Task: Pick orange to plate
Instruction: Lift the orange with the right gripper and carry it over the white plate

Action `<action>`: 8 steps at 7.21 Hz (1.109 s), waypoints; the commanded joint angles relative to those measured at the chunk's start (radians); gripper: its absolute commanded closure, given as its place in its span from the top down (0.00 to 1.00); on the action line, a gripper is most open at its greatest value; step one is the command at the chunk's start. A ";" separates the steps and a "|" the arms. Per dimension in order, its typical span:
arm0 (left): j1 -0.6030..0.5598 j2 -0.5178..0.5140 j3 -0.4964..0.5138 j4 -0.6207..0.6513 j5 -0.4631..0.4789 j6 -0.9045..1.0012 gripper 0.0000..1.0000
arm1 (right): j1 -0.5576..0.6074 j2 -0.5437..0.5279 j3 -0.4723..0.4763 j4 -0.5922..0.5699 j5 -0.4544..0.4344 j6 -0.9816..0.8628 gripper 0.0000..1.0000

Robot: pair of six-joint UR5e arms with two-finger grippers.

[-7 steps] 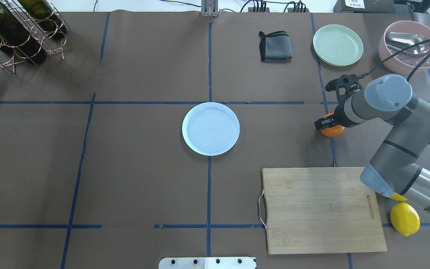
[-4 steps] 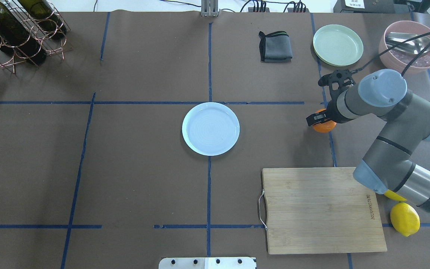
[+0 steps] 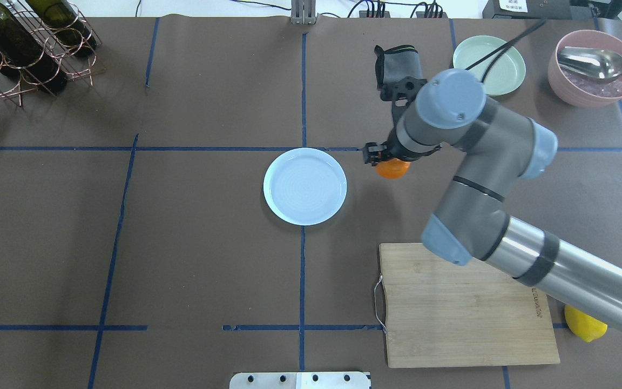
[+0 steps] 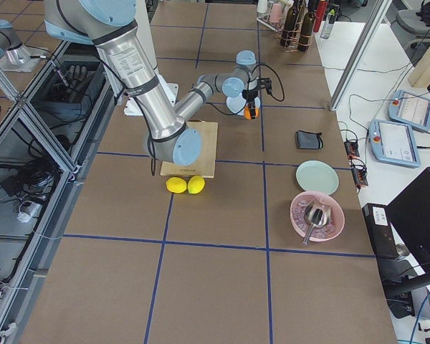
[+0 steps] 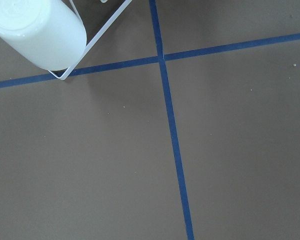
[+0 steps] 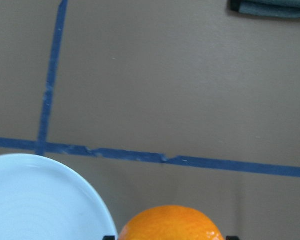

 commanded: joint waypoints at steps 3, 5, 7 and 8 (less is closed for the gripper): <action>-0.001 0.002 0.000 0.000 0.000 0.000 1.00 | -0.123 0.209 -0.235 -0.011 -0.128 0.130 0.43; -0.001 0.002 0.000 0.000 0.000 0.000 1.00 | -0.143 0.209 -0.249 -0.011 -0.148 0.171 0.73; -0.001 0.002 -0.003 0.000 -0.002 0.000 1.00 | -0.144 0.209 -0.247 -0.009 -0.148 0.169 1.00; -0.001 0.002 -0.006 0.000 0.000 0.000 1.00 | -0.143 0.209 -0.241 -0.009 -0.146 0.158 1.00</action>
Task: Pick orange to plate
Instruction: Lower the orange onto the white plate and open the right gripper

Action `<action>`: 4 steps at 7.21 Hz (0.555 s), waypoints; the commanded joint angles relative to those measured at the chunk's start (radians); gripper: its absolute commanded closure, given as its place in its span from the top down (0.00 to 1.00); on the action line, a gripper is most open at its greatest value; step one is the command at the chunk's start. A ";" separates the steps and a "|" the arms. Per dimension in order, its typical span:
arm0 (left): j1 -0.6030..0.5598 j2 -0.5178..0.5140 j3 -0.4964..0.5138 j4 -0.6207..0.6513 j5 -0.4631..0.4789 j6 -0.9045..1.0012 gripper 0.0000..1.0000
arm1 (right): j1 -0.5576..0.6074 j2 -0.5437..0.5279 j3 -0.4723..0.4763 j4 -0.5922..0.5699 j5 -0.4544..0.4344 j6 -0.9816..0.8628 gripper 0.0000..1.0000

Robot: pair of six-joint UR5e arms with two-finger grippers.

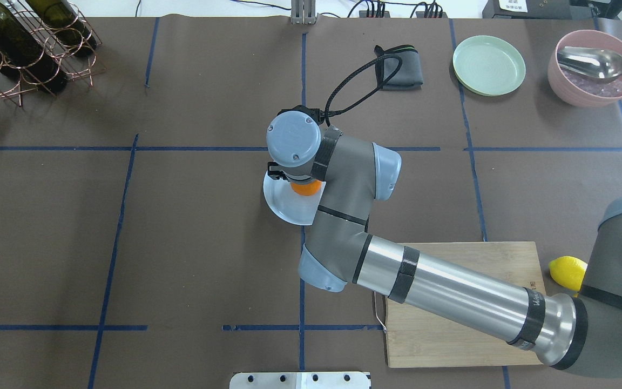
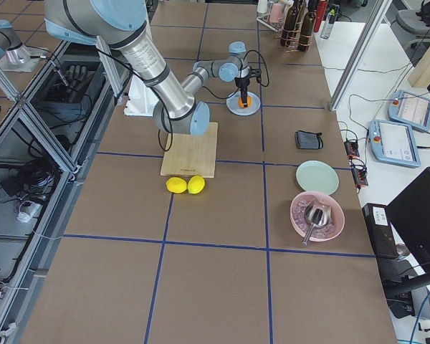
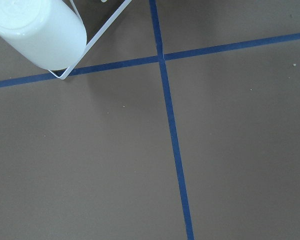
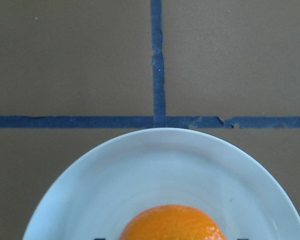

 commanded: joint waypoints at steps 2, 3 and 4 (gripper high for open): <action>0.000 0.000 -0.001 0.000 0.003 0.000 1.00 | 0.095 -0.006 0.052 -0.007 0.119 -0.133 1.00; 0.000 -0.002 -0.006 0.003 0.007 0.000 1.00 | 0.193 -0.040 0.087 -0.009 0.245 -0.203 1.00; -0.002 0.006 -0.003 0.005 0.007 0.000 1.00 | 0.288 -0.104 0.138 -0.012 0.339 -0.335 1.00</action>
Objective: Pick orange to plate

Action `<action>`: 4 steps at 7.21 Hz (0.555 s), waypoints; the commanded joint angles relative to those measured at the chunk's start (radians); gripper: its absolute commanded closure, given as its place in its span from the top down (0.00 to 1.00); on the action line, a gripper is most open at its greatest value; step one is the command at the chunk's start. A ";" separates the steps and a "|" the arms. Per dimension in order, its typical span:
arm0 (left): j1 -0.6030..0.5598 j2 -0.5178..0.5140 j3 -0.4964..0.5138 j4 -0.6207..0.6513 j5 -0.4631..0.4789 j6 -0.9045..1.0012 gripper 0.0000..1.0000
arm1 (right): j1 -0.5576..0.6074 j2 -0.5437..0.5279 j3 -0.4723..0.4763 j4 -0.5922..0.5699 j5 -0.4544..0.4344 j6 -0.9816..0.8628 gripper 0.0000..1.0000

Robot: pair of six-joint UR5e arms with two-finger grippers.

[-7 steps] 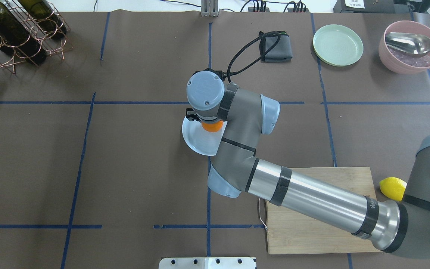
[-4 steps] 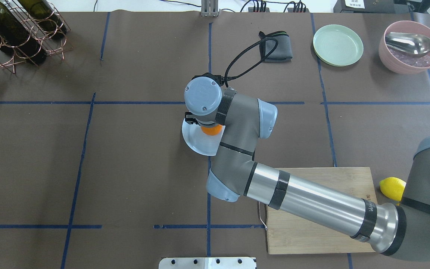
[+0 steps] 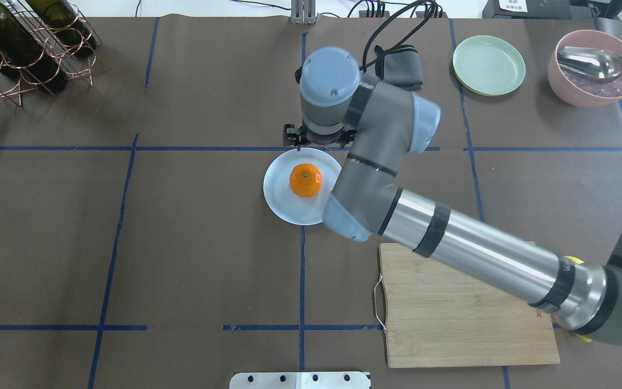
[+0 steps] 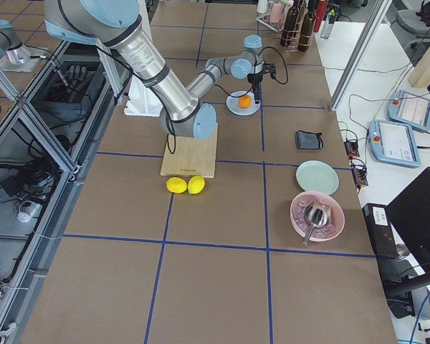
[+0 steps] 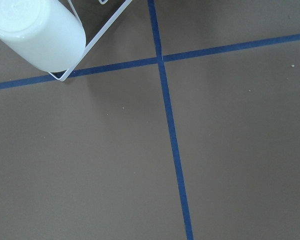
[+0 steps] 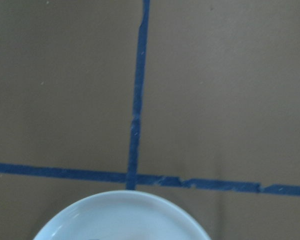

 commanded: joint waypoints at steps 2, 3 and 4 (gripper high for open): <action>0.001 0.005 0.004 0.008 0.002 -0.005 1.00 | 0.328 -0.225 0.113 -0.008 0.295 -0.478 1.00; 0.001 0.004 0.007 0.011 0.002 -0.011 1.00 | 0.440 -0.297 0.118 -0.008 0.368 -0.659 1.00; 0.001 0.002 0.004 0.027 0.002 -0.011 1.00 | 0.537 -0.367 0.122 -0.008 0.416 -0.824 1.00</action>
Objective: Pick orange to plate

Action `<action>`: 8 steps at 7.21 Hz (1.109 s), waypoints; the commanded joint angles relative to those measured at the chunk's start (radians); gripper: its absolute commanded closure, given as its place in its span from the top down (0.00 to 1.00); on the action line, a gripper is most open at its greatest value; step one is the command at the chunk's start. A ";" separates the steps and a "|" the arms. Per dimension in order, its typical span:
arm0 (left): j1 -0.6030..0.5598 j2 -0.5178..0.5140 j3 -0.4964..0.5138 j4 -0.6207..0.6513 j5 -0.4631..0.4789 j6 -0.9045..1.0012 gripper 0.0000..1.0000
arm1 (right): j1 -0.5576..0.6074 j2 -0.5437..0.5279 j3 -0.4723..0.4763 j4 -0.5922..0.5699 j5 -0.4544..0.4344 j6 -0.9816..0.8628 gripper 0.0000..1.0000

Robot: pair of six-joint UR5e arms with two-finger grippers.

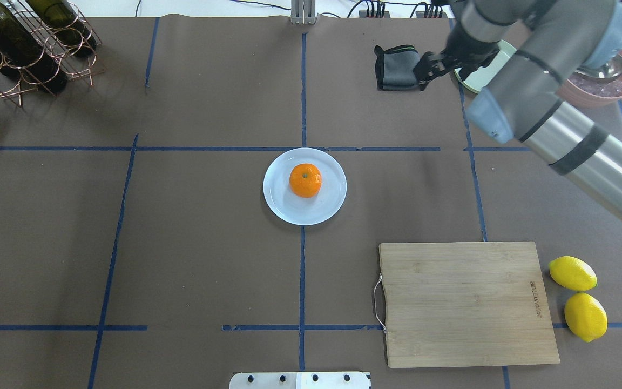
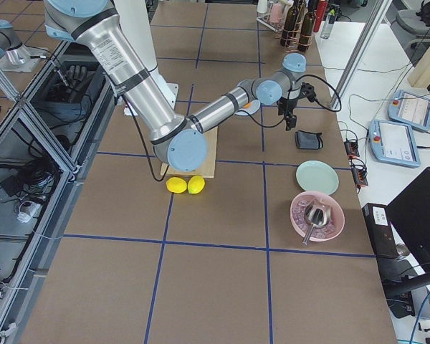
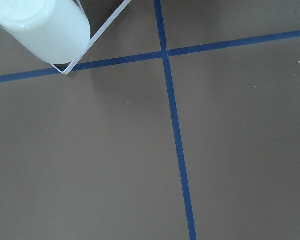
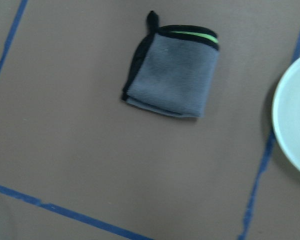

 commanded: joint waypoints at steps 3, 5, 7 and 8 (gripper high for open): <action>0.000 -0.002 -0.013 0.018 0.000 0.001 1.00 | 0.329 -0.276 -0.002 -0.020 0.105 -0.542 1.00; -0.001 0.000 -0.015 0.018 -0.002 0.002 1.00 | 0.406 -0.369 0.026 -0.078 0.101 -0.577 1.00; -0.001 0.003 -0.015 0.018 -0.003 0.005 1.00 | 0.479 -0.470 0.011 -0.080 0.111 -0.562 1.00; -0.001 0.004 -0.015 0.018 -0.003 0.007 1.00 | 0.494 -0.530 0.012 -0.077 0.110 -0.561 1.00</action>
